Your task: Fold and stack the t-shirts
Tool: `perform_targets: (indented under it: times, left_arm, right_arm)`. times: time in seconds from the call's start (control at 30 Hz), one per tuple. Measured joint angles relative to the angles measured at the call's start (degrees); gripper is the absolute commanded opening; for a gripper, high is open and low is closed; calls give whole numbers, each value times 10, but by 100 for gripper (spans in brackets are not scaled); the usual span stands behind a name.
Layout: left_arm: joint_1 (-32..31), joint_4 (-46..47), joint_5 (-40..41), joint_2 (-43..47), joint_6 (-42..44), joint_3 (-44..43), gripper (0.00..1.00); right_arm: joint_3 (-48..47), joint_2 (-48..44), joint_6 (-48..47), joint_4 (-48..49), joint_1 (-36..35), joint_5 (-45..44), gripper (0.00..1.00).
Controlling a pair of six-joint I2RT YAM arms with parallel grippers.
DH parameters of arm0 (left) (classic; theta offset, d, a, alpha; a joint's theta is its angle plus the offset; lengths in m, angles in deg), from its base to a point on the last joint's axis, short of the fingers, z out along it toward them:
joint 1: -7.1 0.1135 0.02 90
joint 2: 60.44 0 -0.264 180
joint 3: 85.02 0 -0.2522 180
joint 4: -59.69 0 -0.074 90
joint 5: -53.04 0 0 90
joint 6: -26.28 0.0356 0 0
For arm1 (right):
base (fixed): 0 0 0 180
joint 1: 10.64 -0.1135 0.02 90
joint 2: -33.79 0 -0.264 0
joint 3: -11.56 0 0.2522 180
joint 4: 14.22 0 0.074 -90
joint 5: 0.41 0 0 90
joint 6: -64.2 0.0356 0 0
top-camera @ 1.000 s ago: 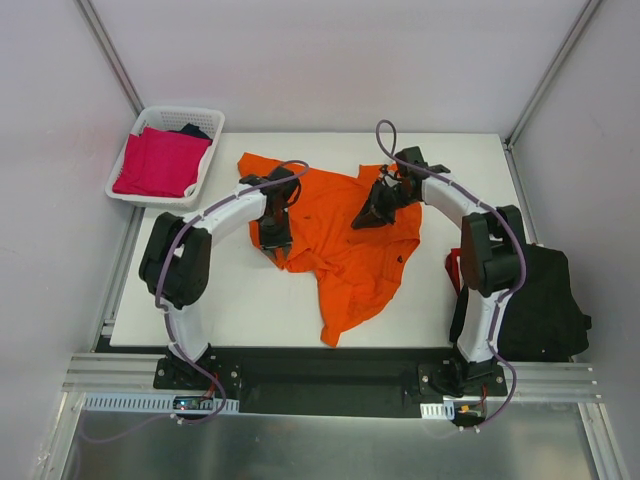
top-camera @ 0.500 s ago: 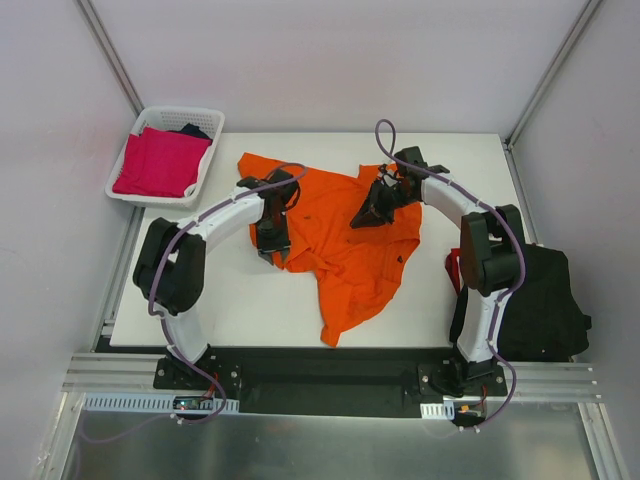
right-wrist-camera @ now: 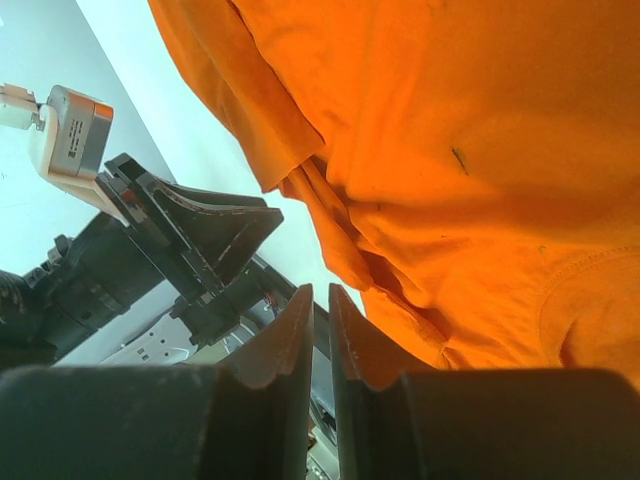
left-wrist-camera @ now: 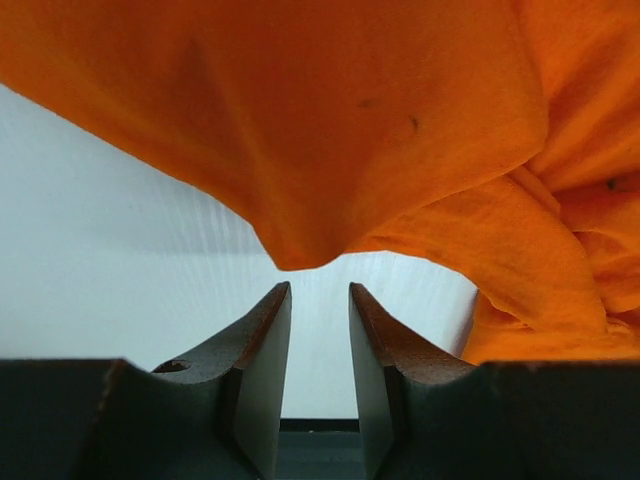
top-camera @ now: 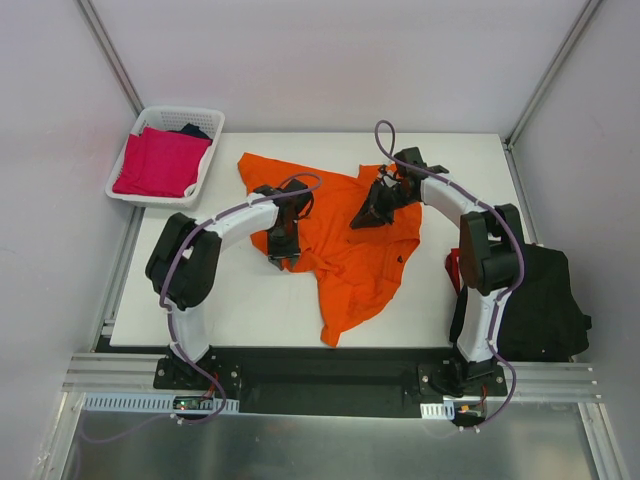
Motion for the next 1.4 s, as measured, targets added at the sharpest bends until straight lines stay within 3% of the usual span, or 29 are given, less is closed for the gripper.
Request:
perform_targets:
  times: [0.7, 0.77, 0.8, 0.9, 1.13, 1.4]
  left_arm:
    - [-13, 54, 113, -6, 0, 23, 29]
    - [-13, 56, 115, -7, 0, 23, 24]
    - [-13, 56, 116, -7, 0, 23, 13]
    - [-13, 59, 117, -7, -2, 23, 7]
    - [-13, 63, 117, -7, -2, 23, 0]
    - [-13, 62, 117, -3, -1, 23, 0]
  right_arm:
    - [6, 2, -19, -20, 0, -1, 14]
    - [6, 3, -20, -23, 0, -1, 14]
    - [6, 3, -20, -23, 0, -1, 14]
    - [6, 3, -20, -26, 0, -1, 14]
    - [6, 3, -22, -26, 0, -1, 14]
    - [6, 3, -22, -26, -2, -1, 14]
